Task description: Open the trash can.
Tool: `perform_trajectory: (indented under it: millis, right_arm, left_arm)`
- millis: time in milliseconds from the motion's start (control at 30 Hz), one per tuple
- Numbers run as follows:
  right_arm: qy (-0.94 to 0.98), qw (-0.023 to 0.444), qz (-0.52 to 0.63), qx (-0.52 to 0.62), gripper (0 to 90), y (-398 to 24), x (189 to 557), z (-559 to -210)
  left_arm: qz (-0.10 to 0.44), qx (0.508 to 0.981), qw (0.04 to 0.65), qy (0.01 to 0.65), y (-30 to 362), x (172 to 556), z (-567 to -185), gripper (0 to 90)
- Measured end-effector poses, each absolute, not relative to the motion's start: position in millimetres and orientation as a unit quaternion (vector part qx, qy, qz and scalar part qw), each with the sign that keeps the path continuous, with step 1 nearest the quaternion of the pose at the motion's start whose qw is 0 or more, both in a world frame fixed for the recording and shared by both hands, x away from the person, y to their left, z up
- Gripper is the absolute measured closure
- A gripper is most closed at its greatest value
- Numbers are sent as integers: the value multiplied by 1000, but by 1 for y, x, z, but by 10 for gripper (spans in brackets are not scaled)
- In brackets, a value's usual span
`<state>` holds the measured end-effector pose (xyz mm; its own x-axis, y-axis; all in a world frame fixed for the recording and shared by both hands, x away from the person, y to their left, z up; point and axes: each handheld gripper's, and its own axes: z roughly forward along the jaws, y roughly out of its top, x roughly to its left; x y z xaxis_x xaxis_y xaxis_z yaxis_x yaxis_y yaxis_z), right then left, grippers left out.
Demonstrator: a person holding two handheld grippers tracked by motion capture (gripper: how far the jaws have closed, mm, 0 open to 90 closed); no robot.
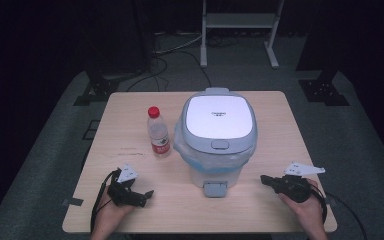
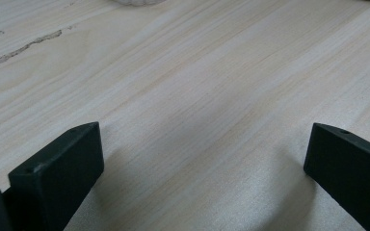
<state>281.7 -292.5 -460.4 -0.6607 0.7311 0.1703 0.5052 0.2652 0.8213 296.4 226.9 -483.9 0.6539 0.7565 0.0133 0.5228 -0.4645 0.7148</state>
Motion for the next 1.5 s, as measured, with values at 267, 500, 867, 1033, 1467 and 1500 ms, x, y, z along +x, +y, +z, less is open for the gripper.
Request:
perform_trajectory:
  millis: [267,500,867,1033,1467,1500]
  right_arm:
    - [791,109,470,376,900,-285,281,-459]
    - [799,97,474,356,900,-272,280,-458]
    - [808,82,485,324,900,-254,280,-456]
    - [812,76,491,307,900,-245,279,-456]
    - [822,67,491,281,900,-220,280,-457]
    - [823,67,491,278,900,-217,280,-458]
  left_arm:
    - [167,839,350,381,227,296,-484,0]
    - [167,839,350,381,227,296,-484,0]
    - [167,839,350,381,227,296,-484,0]
    - [167,839,350,381,227,296,-484,0]
    - [167,839,350,381,227,296,-484,0]
    - [167,839,350,381,227,296,-484,0]
